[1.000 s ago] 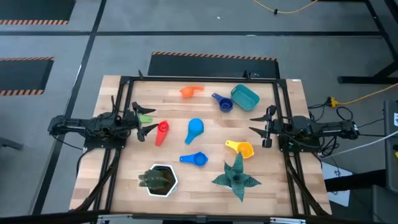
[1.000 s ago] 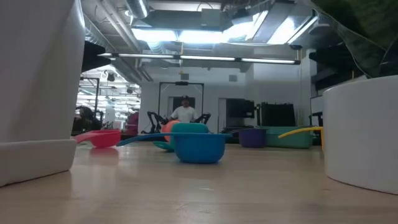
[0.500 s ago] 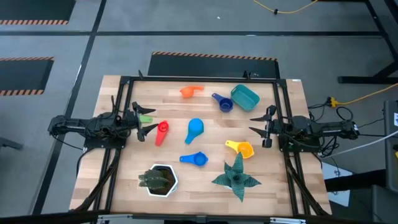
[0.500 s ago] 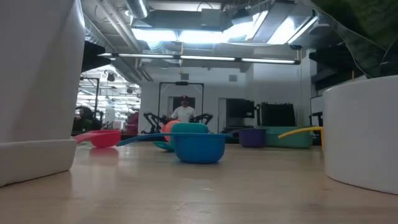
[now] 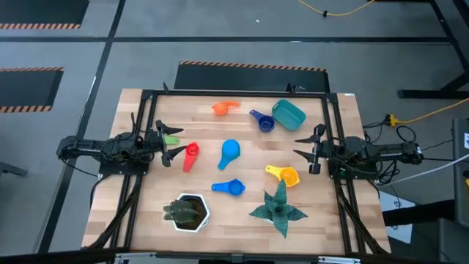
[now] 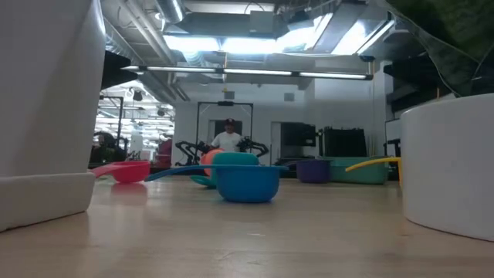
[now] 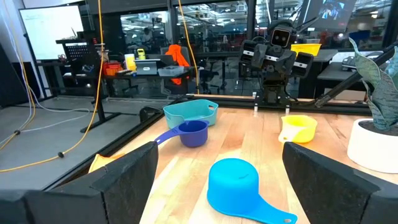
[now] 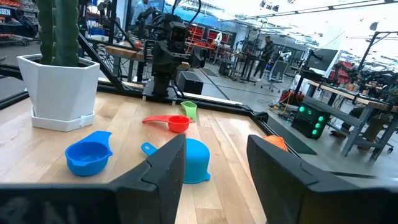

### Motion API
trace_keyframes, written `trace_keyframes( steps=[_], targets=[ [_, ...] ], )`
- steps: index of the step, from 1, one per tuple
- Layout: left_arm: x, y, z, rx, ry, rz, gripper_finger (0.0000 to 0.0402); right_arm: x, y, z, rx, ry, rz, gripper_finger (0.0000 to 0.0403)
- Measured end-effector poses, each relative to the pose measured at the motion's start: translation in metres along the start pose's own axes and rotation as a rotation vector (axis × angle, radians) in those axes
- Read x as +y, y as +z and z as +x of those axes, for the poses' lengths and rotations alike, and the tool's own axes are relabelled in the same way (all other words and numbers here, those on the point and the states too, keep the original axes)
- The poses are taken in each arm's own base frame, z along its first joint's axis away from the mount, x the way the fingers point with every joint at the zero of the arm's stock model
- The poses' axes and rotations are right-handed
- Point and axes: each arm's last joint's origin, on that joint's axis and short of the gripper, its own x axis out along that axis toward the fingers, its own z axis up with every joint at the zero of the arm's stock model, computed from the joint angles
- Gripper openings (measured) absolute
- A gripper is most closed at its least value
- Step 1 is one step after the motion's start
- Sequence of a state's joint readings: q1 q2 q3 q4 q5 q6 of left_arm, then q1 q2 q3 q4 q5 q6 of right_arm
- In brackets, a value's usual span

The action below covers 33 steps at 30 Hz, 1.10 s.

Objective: Nest measuring cups in basket

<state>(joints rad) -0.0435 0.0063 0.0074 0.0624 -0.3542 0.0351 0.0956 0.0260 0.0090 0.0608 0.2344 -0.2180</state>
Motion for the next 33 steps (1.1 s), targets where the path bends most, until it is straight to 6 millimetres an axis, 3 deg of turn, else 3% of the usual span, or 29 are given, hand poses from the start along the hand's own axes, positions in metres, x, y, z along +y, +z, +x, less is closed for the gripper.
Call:
trace_keyframes(
  steps=[27,33],
  targets=[
    [0.0001,0.0004,0.0000,-0.003,0.001,-0.001,0.0339,0.0000,0.0000,0.0000,0.000,0.000,0.000,0.0176],
    [0.0005,0.0079,-0.0003,-0.078,0.005,-0.036,0.0339,0.0000,0.0000,0.0000,0.000,0.000,0.000,0.0176]
  ],
)
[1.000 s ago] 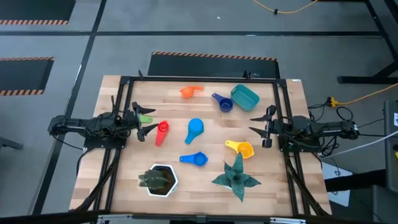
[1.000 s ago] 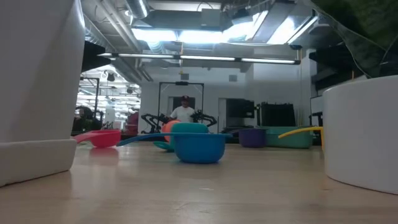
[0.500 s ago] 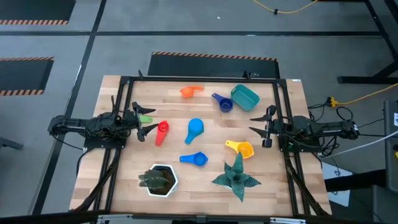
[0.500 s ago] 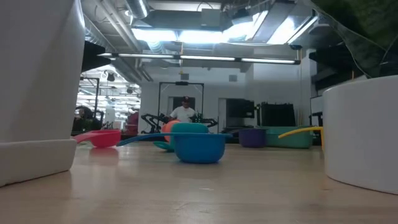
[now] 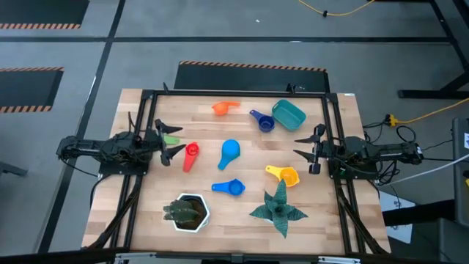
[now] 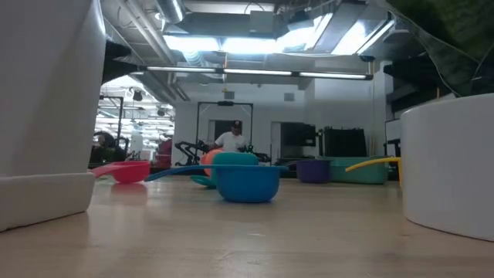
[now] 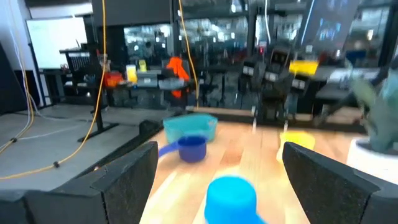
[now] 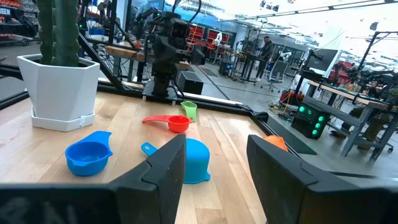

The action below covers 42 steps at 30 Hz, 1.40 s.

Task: Nest measuring cups in basket
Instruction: Adjust the light blue measuring cup

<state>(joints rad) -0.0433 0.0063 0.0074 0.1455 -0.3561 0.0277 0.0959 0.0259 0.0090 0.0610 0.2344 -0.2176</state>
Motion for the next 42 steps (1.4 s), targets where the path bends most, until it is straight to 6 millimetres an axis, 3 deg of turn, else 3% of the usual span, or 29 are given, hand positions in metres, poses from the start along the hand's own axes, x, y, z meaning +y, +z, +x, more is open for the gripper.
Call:
trace_keyframes(
  steps=[13,20,34,42],
  targets=[
    [-0.001,0.014,-0.001,-0.138,-0.037,-0.047,0.0339,0.000,0.000,0.000,0.000,0.000,0.000,0.0176],
    [-0.003,0.017,0.005,-0.094,-0.043,-0.051,0.0339,0.000,0.000,0.000,0.000,0.000,0.000,0.0176],
    [-0.014,0.040,0.037,0.048,-0.044,-0.030,0.0339,0.000,0.000,0.000,0.000,0.000,0.000,0.0176],
    [-0.022,0.040,0.059,0.151,-0.053,-0.001,0.0339,0.000,0.000,0.000,0.000,0.000,0.000,0.0176]
  ],
)
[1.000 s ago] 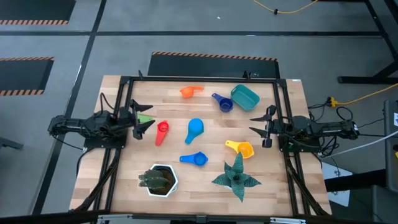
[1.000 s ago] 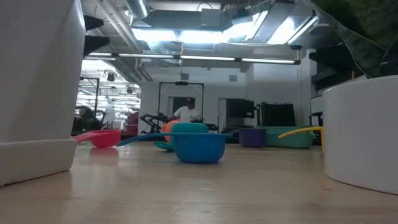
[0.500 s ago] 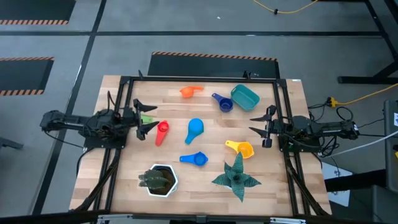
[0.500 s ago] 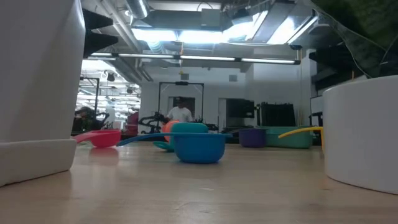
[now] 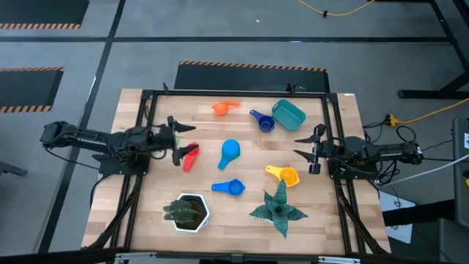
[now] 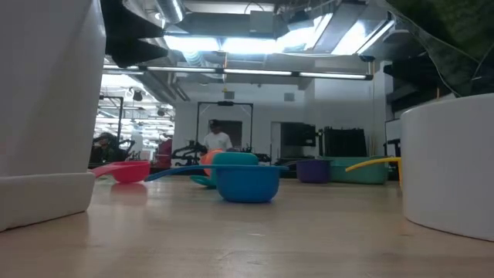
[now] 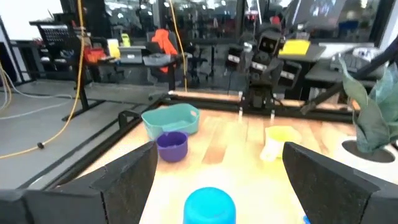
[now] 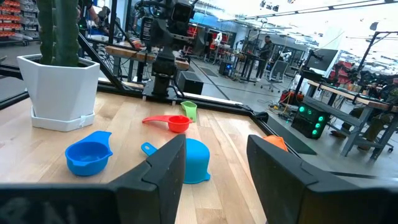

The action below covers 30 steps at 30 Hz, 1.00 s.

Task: Nest measuring cups in basket
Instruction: Adjust the light blue measuring cup

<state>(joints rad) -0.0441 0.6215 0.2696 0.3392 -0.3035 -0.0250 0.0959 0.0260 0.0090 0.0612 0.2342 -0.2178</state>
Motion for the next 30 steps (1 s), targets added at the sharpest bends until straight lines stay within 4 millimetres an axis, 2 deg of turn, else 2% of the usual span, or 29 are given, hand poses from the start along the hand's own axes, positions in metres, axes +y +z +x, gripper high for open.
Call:
trace_keyframes(
  steps=[15,21,30],
  targets=[
    [-0.017,-0.005,0.054,0.205,-0.005,0.064,0.0339,0.000,0.000,0.000,0.000,0.000,0.000,0.0176],
    [-0.026,-0.019,0.071,0.301,-0.017,0.097,0.0339,0.000,0.000,0.000,0.000,0.000,0.000,0.0176],
    [-0.035,-0.044,0.080,0.410,-0.045,0.138,0.0339,0.000,0.000,0.000,0.000,0.000,0.000,0.0176]
  ],
)
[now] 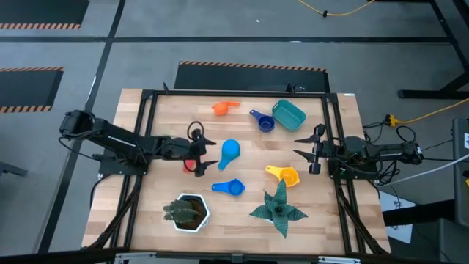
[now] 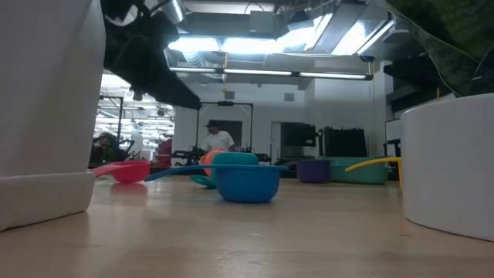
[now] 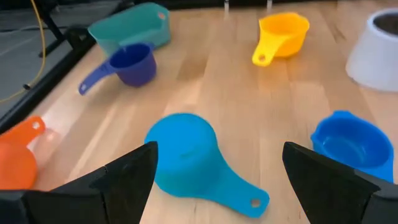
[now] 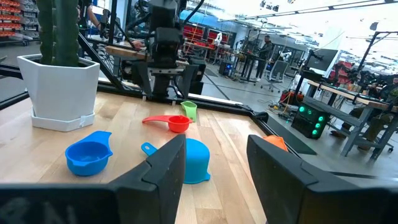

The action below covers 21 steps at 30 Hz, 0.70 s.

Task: Nest measuring cups in basket
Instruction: Adjust the light blue measuring cup

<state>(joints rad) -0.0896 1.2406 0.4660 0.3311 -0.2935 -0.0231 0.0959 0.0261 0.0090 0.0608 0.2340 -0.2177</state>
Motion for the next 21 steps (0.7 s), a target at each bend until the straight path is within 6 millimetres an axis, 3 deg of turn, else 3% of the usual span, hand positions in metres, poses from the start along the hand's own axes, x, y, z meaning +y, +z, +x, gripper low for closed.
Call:
trace_keyframes(
  steps=[21],
  targets=[
    [-0.0013,-0.0040,0.0050,0.017,0.012,0.006,0.0339,0.0000,0.0000,0.0000,0.000,0.000,0.000,0.0176]
  ],
)
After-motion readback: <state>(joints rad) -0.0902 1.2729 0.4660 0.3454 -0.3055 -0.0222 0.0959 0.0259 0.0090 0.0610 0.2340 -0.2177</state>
